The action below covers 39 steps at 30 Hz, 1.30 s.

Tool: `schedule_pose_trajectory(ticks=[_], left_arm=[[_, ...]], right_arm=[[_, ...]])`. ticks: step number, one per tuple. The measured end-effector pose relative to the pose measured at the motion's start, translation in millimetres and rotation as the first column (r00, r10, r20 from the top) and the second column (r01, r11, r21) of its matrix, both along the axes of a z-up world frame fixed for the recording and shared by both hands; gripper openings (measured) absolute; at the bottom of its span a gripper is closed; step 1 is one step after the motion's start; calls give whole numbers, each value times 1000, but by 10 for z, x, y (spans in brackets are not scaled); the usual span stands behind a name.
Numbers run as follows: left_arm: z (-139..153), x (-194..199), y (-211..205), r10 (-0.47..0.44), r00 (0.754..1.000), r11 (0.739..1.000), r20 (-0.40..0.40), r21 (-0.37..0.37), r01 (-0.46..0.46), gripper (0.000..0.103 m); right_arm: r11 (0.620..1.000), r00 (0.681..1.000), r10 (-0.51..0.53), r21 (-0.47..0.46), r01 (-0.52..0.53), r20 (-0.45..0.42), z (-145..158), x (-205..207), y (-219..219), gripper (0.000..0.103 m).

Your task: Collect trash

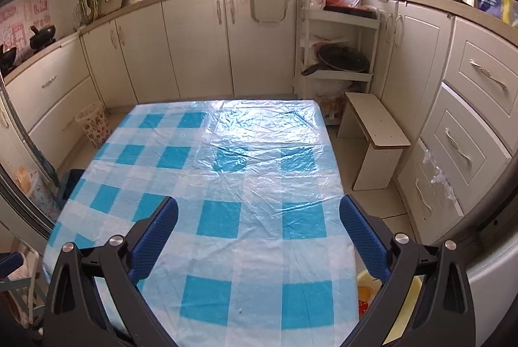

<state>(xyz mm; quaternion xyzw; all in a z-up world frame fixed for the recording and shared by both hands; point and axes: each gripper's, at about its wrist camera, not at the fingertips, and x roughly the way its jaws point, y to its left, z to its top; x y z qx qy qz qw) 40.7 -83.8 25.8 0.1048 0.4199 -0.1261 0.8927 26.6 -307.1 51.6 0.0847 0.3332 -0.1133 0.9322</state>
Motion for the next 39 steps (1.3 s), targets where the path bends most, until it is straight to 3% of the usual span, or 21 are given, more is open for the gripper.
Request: schedule_pose_trajectory(ticks=[3,8,14,27,39], left_arm=[[146,-157,50,-7,1000,997,26,-76,9,95],[348,-453,-9,-44,993,998,107,-47,49,95],[507,-771,-107,-99,981,994,165,-17,103,95],[588,-1049,-58,-128,978,991,163,-4,131,95],[606,-1081,-26,-126,978,992,168,-3,128,95]], right_arm=[[1000,999,-6,-17,7,43,174,-444,140,96],[998,994,-51,-39,55,93,325,-1106,308,96],[989,983,-131,-49,138,126,371,-1610,365,96],[979,972,-178,-73,190,154,350,-1934,513,96],[978,970,-180,-74,194,163,370,-1973,560,96]])
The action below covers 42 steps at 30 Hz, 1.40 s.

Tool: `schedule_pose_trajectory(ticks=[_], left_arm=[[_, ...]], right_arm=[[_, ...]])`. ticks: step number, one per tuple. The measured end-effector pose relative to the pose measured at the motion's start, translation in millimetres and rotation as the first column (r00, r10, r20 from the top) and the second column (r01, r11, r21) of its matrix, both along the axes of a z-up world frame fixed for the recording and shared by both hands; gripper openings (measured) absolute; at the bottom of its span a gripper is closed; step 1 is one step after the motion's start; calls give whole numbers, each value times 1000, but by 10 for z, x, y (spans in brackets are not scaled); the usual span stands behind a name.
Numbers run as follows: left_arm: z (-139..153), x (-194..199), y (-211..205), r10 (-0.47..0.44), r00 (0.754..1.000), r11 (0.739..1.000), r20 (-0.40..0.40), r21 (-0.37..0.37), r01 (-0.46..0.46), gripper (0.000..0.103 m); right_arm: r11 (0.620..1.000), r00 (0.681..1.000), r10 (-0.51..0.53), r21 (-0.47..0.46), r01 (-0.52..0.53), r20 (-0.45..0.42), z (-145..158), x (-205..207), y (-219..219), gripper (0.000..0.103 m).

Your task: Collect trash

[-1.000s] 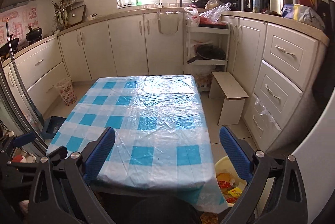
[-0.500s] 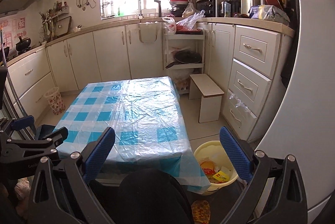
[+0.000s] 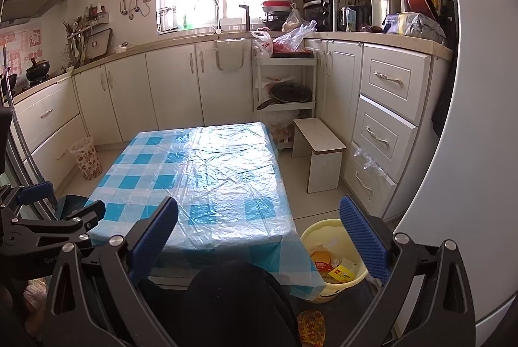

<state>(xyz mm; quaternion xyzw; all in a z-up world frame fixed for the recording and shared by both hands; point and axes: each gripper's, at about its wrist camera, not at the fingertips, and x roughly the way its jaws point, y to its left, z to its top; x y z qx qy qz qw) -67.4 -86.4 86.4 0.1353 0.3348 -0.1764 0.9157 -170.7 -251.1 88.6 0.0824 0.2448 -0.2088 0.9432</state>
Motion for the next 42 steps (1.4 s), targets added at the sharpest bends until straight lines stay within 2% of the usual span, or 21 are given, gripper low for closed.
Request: schedule_pose_trajectory(ticks=[42], left_arm=[[-19,16,11,-1,1000,1000,-7,9,1,95]], right_arm=[[1000,1000,8,7,-8,-12,-51,6,66,96]])
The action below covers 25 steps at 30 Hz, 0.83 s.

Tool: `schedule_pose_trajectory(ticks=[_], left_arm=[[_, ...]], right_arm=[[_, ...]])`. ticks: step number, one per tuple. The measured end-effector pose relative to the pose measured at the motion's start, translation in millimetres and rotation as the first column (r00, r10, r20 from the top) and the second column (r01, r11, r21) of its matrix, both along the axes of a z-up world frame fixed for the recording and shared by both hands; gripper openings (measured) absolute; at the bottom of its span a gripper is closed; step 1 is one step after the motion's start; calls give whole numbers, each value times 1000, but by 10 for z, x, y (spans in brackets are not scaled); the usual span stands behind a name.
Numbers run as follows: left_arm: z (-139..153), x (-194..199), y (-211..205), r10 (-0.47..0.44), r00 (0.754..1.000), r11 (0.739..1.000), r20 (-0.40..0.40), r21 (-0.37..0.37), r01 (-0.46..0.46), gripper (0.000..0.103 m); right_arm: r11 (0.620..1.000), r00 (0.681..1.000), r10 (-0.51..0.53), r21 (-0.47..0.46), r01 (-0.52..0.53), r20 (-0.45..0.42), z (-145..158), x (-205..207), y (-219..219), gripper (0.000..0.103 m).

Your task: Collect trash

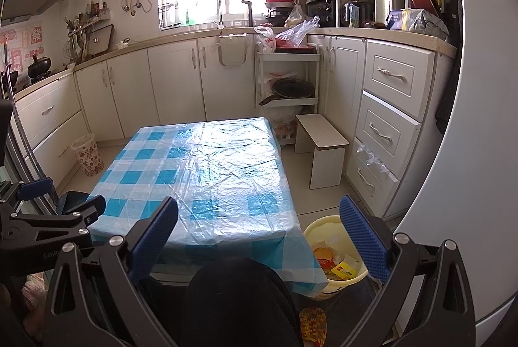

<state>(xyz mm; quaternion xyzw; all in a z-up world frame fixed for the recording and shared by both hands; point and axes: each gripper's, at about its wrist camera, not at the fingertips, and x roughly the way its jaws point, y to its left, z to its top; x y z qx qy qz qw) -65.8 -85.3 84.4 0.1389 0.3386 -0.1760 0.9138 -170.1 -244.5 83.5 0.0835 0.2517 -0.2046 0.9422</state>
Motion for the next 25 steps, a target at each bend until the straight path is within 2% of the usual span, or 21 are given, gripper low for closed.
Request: schedule_pose_trajectory(ticks=[7,10,16,25], left_arm=[[2,3,64,16,1000,999,-1,-35,-16,95],[3,7,95,-15,1000,998,-20,-67,13,95],[33,-32,68,-1,1000,1000,32,-31,2,95],[8,4,33,8,1000,1000,8,-9,-8,95]], right_arm=[[1000,1000,4,1,-4,-1,0,8,1,96],[1000,1000,7,1,-7,1,0,6,1,96],[1000,1000,14,-4,-14,7,10,0,12,96],[1000,1000,12,-10,-12,15,37,-8,18,96]])
